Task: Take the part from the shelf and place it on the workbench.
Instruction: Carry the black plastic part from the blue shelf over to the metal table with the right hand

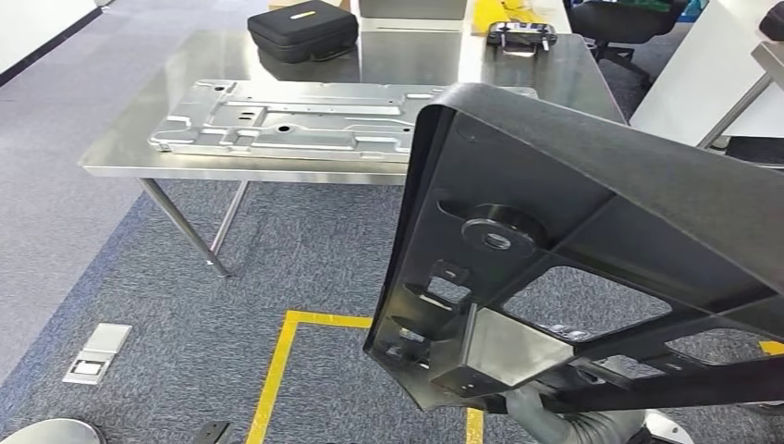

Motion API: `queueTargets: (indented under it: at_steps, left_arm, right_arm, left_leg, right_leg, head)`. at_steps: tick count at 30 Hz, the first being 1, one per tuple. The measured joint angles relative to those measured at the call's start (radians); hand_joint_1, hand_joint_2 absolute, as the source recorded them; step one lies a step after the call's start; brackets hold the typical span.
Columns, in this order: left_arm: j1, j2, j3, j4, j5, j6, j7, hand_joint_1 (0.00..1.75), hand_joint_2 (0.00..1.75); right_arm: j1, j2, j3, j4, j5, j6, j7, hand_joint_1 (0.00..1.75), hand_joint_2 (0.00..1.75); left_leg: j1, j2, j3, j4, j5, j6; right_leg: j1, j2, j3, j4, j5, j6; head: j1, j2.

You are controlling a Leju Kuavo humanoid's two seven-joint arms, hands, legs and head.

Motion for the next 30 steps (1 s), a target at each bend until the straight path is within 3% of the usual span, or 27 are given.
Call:
queueTargets:
  at_steps: [2, 3, 6, 8, 9, 11, 12, 13, 14, 16, 17, 18, 20, 23, 25, 27, 28, 29, 30]
  left_arm:
    - [0.0, 0.0, 0.0, 0.0, 0.0, 0.0, 0.0, 0.0, 1.75]
    - [-0.002, 0.0, 0.0, 0.0, 0.0, 0.0, 0.0, 0.0, 1.75]
    - [-0.003, 0.0, 0.0, 0.0, 0.0, 0.0, 0.001, 0.0, 1.75]
    - [-0.002, 0.0, 0.0, 0.0, 0.0, 0.001, 0.0, 0.0, 1.75]
    - [-0.003, 0.0, 0.0, 0.0, 0.0, 0.001, 0.0, 0.0, 1.75]
    - [-0.005, 0.0, 0.0, 0.0, 0.0, 0.0, -0.001, 0.0, 1.75]
    - [-0.004, 0.0, 0.0, 0.0, 0.0, 0.0, -0.001, 0.0, 1.75]
    - [-0.003, 0.0, 0.0, 0.0, 0.0, 0.0, 0.0, 0.0, 1.75]
    - [-0.002, 0.0, 0.0, 0.0, 0.0, 0.0, 0.0, 0.0, 1.75]
    - [-0.001, -0.001, 0.0, 0.0, 0.0, 0.0, 0.0, 0.0, 1.75]
    - [-0.002, -0.002, 0.0, 0.0, 0.0, 0.0, 0.0, 0.0, 1.75]
    - [-0.003, -0.003, 0.0, 0.0, 0.0, 0.0, 0.0, 0.0, 1.75]
    - [-0.005, -0.006, 0.0, 0.0, 0.0, 0.0, 0.001, 0.0, 1.75]
    - [-0.008, -0.008, 0.0, 0.0, 0.0, 0.0, 0.002, 0.0, 1.75]
    - [-0.009, -0.008, 0.0, 0.0, 0.001, 0.0, 0.002, 0.0, 1.75]
    - [-0.006, -0.008, 0.001, 0.0, 0.004, 0.0, 0.005, 0.0, 1.75]
    - [-0.003, -0.008, 0.001, 0.0, 0.007, -0.001, 0.006, 0.0, 1.75]
    - [-0.001, -0.008, 0.002, 0.0, 0.011, -0.001, 0.008, 0.0, 1.75]
    - [0.0, -0.008, 0.004, 0.0, 0.015, -0.003, 0.009, 0.0, 1.75]
  right_arm:
    - [0.001, -0.004, -0.001, -0.001, 0.001, 0.0, -0.003, 1.75, 1.75]
    - [0.001, -0.006, -0.001, -0.002, 0.001, -0.001, -0.004, 1.75, 1.75]
    - [0.001, -0.011, -0.002, -0.006, 0.004, -0.001, -0.006, 1.75, 1.75]
    - [0.0, -0.015, -0.003, -0.011, 0.006, -0.001, -0.007, 1.75, 1.75]
    - [0.0, -0.018, -0.004, -0.013, 0.007, -0.001, -0.007, 1.75, 1.75]
    - [0.002, -0.022, -0.005, -0.014, 0.009, -0.001, -0.008, 1.75, 1.75]
    - [0.003, -0.025, -0.006, -0.014, 0.011, -0.001, -0.008, 1.75, 1.75]
    - [0.003, -0.027, -0.006, -0.014, 0.012, -0.001, -0.008, 1.75, 1.75]
    - [0.003, -0.029, -0.007, -0.014, 0.013, -0.002, -0.008, 1.75, 1.75]
    - [0.003, -0.032, -0.01, -0.014, 0.015, -0.005, -0.008, 1.75, 1.75]
    - [0.002, -0.034, -0.013, -0.014, 0.016, -0.007, -0.008, 1.75, 1.75]
    - [0.001, -0.035, -0.015, -0.015, 0.017, -0.009, -0.008, 1.75, 1.75]
    - [0.0, -0.039, -0.021, -0.017, 0.017, -0.012, -0.008, 1.75, 1.75]
    - [0.0, -0.043, -0.029, -0.024, 0.02, -0.016, -0.008, 1.75, 1.75]
    - [0.0, -0.044, -0.031, -0.028, 0.027, -0.018, -0.008, 1.75, 1.75]
    - [0.001, -0.045, -0.033, -0.03, 0.04, -0.024, -0.008, 1.75, 1.75]
    - [0.003, -0.046, -0.033, -0.031, 0.049, -0.028, -0.007, 1.75, 1.75]
    - [0.004, -0.047, -0.034, -0.034, 0.058, -0.033, -0.006, 1.75, 1.75]
    - [0.005, -0.047, -0.034, -0.037, 0.067, -0.039, -0.006, 1.75, 1.75]
  left_leg:
    - [-0.003, -0.001, 0.039, -0.107, 0.063, 0.007]
    - [-0.005, -0.001, 0.05, -0.137, 0.068, 0.012]
    - [-0.008, -0.002, 0.059, -0.157, 0.045, 0.029]
    - [-0.003, -0.002, 0.07, -0.164, 0.04, 0.04]
    - [-0.001, -0.002, 0.077, -0.166, 0.037, 0.045]
    - [-0.001, -0.001, 0.088, -0.167, 0.027, 0.051]
    - [-0.001, -0.001, 0.094, -0.167, 0.021, 0.052]
    - [-0.001, -0.002, 0.102, -0.167, 0.015, 0.051]
    - [-0.001, -0.002, 0.112, -0.167, 0.007, 0.05]
    - [-0.002, -0.004, 0.136, -0.169, -0.008, 0.047]
    - [-0.002, -0.004, 0.145, -0.17, -0.015, 0.044]
    - [-0.002, -0.005, 0.149, -0.171, -0.02, 0.04]
    - [-0.002, -0.004, 0.15, -0.179, -0.024, 0.029]
    - [-0.004, -0.002, 0.157, -0.178, -0.036, 0.014]
    - [-0.004, -0.002, 0.112, -0.086, -0.076, 0.007]
    - [-0.002, -0.002, 0.028, 0.048, -0.114, 0.001]
    - [-0.002, -0.002, -0.003, 0.084, -0.11, -0.001]
    - [-0.002, -0.002, -0.016, 0.081, -0.083, -0.001]
    - [-0.002, -0.002, -0.009, 0.038, -0.038, 0.0]
  right_leg:
    - [0.0, 0.002, 0.02, 0.0, -0.017, 0.01]
    - [0.001, 0.003, 0.023, 0.001, -0.023, 0.015]
    - [0.001, 0.004, 0.025, -0.004, -0.032, 0.03]
    - [0.0, 0.004, 0.017, 0.026, -0.053, 0.04]
    - [0.0, 0.004, -0.006, 0.073, -0.074, 0.044]
    - [-0.001, 0.003, -0.089, 0.216, -0.122, 0.049]
    - [-0.001, 0.003, -0.131, 0.275, -0.131, 0.05]
    - [-0.001, 0.003, -0.16, 0.304, -0.121, 0.05]
    - [0.0, 0.003, -0.169, 0.29, -0.087, 0.048]
    - [0.002, 0.004, -0.141, 0.173, 0.011, 0.039]
    - [0.006, 0.003, -0.123, 0.115, 0.046, 0.033]
    - [0.01, 0.003, -0.109, 0.074, 0.061, 0.027]
    - [0.016, 0.003, -0.1, 0.046, 0.053, 0.019]
    - [0.006, 0.002, -0.075, 0.012, 0.047, 0.01]
    - [0.0, -0.002, -0.057, 0.002, 0.041, 0.002]
    - [-0.001, -0.004, -0.042, 0.002, 0.028, -0.001]
    - [-0.001, -0.003, -0.033, 0.002, 0.02, -0.001]
    - [-0.001, -0.002, -0.022, 0.002, 0.012, 0.001]
    - [-0.001, 0.0, -0.009, 0.002, 0.003, 0.003]
  head:
    - [0.0, 0.0]
    - [0.0, 0.0]
    - [-0.001, 0.0]
    - [-0.001, 0.0]
    - [-0.001, 0.0]
    - [-0.001, 0.0]
    - [-0.001, 0.0]
    - [-0.001, 0.0]
    - [-0.001, 0.0]
    - [-0.001, 0.0]
    - [-0.001, 0.0]
    - [-0.001, 0.0]
    - [-0.001, 0.0]
    - [-0.001, 0.0]
    - [-0.002, 0.0]
    - [-0.002, 0.0]
    - [-0.002, 0.0]
    - [-0.002, 0.0]
    - [-0.002, 0.0]
